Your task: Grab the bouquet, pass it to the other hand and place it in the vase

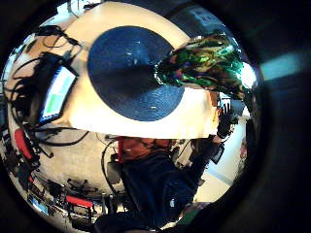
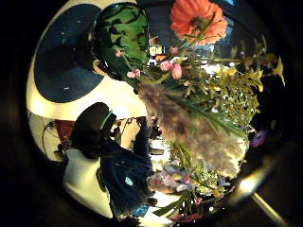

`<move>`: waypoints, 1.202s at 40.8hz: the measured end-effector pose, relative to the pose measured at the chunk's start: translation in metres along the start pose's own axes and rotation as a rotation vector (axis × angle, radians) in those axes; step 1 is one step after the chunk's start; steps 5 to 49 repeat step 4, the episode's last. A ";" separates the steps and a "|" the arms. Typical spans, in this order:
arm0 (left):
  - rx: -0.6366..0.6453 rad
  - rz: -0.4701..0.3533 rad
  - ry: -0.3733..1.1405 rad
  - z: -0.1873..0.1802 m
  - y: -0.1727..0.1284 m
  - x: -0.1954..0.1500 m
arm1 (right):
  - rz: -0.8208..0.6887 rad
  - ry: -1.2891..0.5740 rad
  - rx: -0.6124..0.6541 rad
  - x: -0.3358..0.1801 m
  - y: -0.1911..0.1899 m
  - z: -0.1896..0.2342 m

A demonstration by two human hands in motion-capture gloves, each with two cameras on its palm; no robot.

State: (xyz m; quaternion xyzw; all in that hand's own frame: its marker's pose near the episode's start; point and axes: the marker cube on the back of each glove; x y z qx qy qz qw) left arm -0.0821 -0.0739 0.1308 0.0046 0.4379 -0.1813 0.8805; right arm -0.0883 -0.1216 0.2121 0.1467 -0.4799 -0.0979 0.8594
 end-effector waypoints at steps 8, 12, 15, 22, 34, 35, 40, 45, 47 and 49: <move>0.018 -0.004 -0.038 -0.009 0.003 -0.003 | 0.066 -0.026 -0.019 0.008 0.004 -0.016; 0.018 -0.004 -0.038 -0.009 0.003 -0.003 | 0.066 -0.026 -0.019 0.008 0.004 -0.016; 0.018 -0.004 -0.038 -0.009 0.003 -0.003 | 0.066 -0.026 -0.019 0.008 0.004 -0.016; 0.018 -0.004 -0.038 -0.009 0.003 -0.003 | 0.066 -0.026 -0.019 0.008 0.004 -0.016; 0.018 -0.004 -0.038 -0.009 0.003 -0.003 | 0.066 -0.026 -0.019 0.008 0.004 -0.016; 0.018 -0.004 -0.038 -0.009 0.003 -0.003 | 0.066 -0.026 -0.019 0.008 0.004 -0.016; 0.018 -0.004 -0.038 -0.009 0.003 -0.003 | 0.066 -0.026 -0.019 0.008 0.004 -0.016; 0.018 -0.004 -0.038 -0.009 0.003 -0.003 | 0.066 -0.026 -0.019 0.008 0.004 -0.016; 0.018 -0.004 -0.038 -0.009 0.003 -0.003 | 0.066 -0.026 -0.019 0.008 0.004 -0.016; 0.018 -0.004 -0.038 -0.009 0.003 -0.003 | 0.066 -0.026 -0.019 0.008 0.004 -0.016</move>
